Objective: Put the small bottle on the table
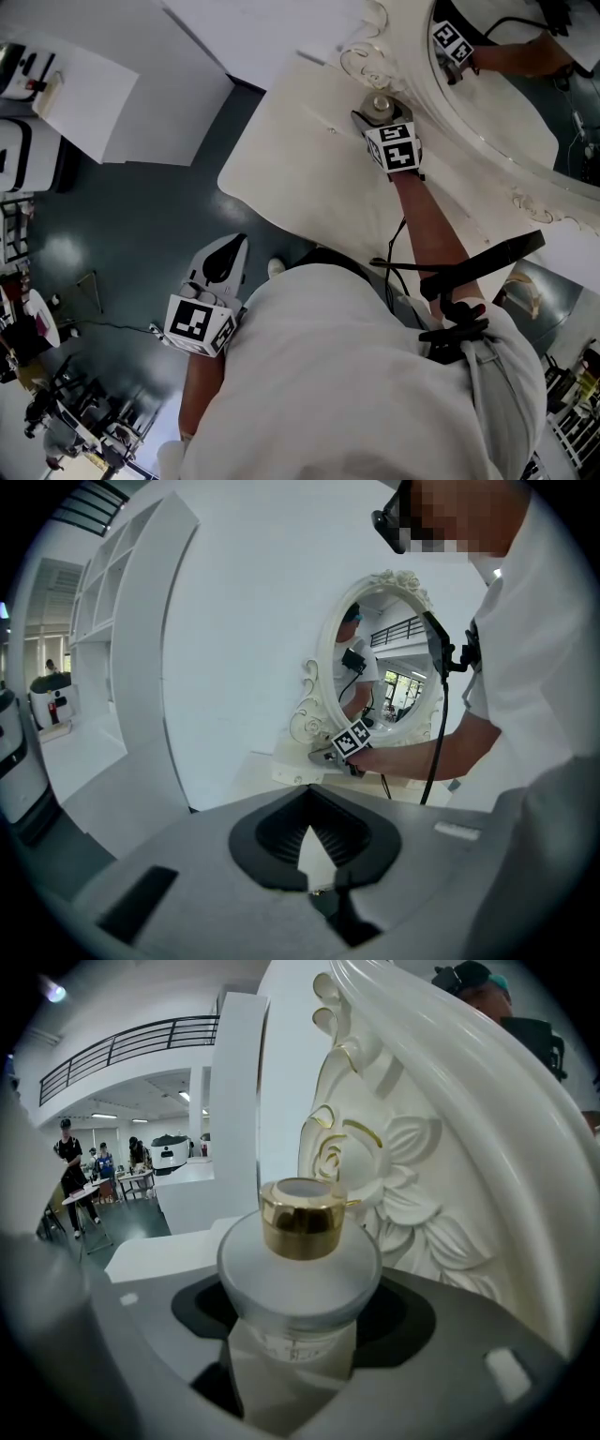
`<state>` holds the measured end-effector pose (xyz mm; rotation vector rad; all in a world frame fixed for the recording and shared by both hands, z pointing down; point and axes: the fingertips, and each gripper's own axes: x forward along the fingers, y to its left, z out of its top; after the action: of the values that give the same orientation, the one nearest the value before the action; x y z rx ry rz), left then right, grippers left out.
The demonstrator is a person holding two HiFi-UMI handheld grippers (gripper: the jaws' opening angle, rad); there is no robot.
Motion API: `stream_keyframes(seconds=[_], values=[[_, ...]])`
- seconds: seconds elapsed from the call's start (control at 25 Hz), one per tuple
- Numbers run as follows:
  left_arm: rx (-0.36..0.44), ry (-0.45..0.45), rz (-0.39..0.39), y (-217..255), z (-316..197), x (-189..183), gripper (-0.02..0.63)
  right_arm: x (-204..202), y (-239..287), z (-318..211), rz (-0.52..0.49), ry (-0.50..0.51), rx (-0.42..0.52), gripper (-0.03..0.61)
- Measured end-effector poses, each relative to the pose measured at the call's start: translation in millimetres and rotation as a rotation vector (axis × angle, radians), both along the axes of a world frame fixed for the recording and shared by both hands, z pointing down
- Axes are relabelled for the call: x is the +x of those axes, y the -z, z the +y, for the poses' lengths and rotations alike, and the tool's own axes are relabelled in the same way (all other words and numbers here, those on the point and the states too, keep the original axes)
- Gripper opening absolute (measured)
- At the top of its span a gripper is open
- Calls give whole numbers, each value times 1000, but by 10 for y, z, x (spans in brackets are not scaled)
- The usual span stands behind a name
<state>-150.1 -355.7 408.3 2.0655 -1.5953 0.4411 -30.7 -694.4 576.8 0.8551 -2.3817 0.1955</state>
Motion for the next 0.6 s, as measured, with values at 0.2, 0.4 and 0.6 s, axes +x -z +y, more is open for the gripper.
stream_keyframes(seconds=[0.2,0.4,0.6], values=[[-1,2,2,-4,43,-23,3,-7,-26,-9,14,-8,-6,342],[2,-2,8,0,111,-64,3,-18,-25,-8,21,-6,-4,349],[13,-11,11,6,221,-131,3,25,24,10,10,-31,-1,385]])
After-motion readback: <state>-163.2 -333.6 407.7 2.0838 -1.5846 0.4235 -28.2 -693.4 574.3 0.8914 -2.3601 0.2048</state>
